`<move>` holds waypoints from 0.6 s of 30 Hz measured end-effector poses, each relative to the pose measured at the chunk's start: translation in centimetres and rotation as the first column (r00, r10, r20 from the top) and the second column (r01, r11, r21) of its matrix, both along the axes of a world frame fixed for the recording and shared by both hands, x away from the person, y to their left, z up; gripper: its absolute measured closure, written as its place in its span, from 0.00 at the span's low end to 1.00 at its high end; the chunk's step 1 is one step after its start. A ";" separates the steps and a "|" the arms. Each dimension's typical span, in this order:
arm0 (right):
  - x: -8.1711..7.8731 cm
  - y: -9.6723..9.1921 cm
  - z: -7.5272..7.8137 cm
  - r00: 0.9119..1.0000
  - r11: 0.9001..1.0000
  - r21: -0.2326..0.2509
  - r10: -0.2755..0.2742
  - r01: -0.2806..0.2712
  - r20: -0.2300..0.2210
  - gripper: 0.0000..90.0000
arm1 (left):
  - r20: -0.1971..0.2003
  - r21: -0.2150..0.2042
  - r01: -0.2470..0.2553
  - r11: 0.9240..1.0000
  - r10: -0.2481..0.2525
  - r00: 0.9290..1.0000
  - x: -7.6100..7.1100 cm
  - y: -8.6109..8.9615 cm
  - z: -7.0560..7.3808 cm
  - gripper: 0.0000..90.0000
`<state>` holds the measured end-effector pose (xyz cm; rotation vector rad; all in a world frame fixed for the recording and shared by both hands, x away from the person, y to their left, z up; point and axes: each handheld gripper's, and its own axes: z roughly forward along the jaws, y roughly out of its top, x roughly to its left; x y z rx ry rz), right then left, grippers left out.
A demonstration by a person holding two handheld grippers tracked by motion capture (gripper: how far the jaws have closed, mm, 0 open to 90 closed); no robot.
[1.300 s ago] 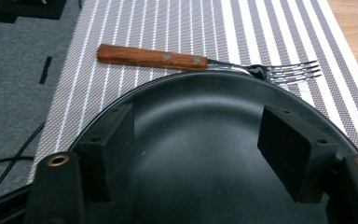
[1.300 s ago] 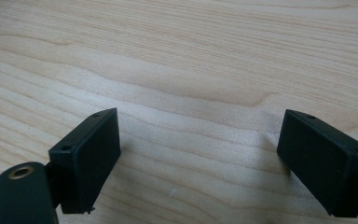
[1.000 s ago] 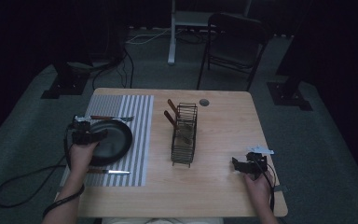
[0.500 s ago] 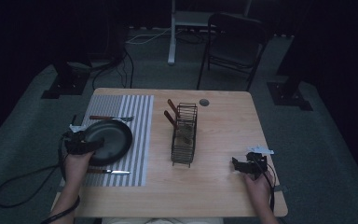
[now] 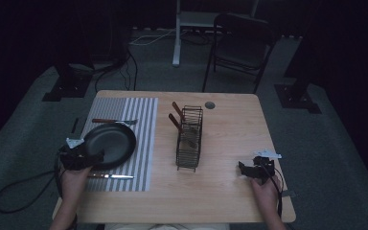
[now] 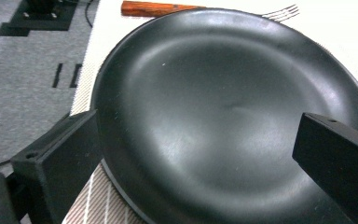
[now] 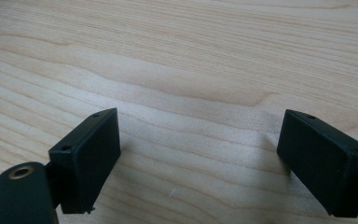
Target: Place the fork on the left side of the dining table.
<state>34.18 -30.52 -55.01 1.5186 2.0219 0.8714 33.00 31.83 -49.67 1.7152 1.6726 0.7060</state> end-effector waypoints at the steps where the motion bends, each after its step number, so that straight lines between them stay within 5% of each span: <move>1: 0.0 0.0 0.0 1.000 1.000 0.000 0.000 0.000 0.000 0.14 | 0.001 0.006 -0.001 1.000 0.001 1.000 -0.3 0.0 0.0 0.02; 12: 0.0 0.0 0.0 1.000 1.000 0.000 -0.001 0.001 -0.001 0.14 | 0.042 0.009 0.017 1.000 -0.017 0.999 -3.3 -0.1 -0.4 0.02; 18: 0.0 0.0 0.0 1.000 1.000 -0.001 -0.001 0.001 0.000 0.14 | 0.020 0.014 0.039 0.999 -0.039 0.999 -4.3 -0.4 -0.7 0.02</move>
